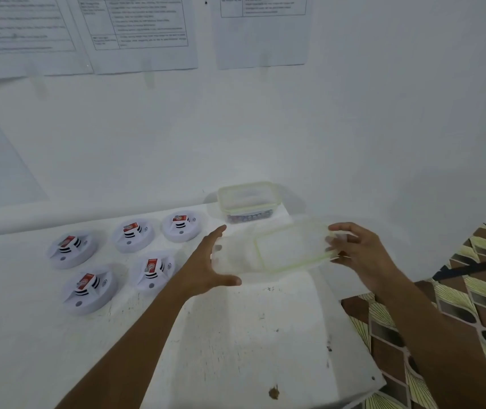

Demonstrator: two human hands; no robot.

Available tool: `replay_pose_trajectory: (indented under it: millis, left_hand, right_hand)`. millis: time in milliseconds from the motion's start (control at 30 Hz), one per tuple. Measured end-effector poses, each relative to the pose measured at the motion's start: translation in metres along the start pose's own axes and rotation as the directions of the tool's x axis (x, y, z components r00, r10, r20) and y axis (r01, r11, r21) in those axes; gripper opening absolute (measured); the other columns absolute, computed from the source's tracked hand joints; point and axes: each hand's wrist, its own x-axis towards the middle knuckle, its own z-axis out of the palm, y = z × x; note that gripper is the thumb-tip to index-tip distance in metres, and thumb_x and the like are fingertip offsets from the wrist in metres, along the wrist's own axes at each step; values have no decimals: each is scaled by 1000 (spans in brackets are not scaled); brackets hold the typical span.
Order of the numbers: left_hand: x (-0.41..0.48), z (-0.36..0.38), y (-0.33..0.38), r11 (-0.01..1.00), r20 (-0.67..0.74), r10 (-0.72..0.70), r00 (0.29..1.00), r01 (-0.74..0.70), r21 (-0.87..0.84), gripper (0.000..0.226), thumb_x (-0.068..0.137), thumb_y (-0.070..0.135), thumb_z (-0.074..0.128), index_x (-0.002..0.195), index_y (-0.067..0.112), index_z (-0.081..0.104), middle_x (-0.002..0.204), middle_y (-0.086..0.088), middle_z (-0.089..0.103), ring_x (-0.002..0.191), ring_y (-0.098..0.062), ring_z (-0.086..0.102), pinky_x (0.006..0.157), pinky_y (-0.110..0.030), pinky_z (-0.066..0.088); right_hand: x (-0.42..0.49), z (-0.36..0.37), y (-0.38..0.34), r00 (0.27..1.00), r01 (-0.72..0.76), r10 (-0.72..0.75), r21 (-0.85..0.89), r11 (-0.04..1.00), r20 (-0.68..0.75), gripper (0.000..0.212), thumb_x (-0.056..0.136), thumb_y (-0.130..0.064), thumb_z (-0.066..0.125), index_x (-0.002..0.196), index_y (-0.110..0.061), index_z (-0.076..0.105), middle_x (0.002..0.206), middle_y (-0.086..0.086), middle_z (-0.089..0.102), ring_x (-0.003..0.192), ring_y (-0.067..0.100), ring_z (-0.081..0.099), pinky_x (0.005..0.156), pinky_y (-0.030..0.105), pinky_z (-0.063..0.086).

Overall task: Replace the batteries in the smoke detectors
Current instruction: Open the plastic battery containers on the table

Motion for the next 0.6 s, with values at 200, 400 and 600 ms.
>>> replay_pose_trajectory:
  millis: [200,400,600]
  left_hand:
    - [6,-15,3,999,-136,30,990,-34,-29,125,37,59,91,144,36,31,143,8,41,126,-14,47,100,-35,47]
    - [1,-35,9,994,-281,43,959,-69,-82,118,48,44,94,147,30,32,144,4,43,125,-17,48,102,-40,46]
    - [-2,-22,16,993,-262,81,962,-102,-67,113,51,31,92,146,31,31,141,9,43,122,-10,50,96,-28,46]
  right_hand:
    - [-5,-42,-11,996,31,-29,18,999,-86,28,88,-4,69,114,-11,64,91,14,65,76,25,66,64,32,57]
    - [-5,-15,12,997,-30,31,12,999,-65,30,89,-2,67,117,-13,63,93,16,62,75,25,65,66,36,56]
    - [-5,33,34,997,-77,77,-1,997,13,32,89,0,67,116,-15,62,92,17,64,74,27,67,68,39,59]
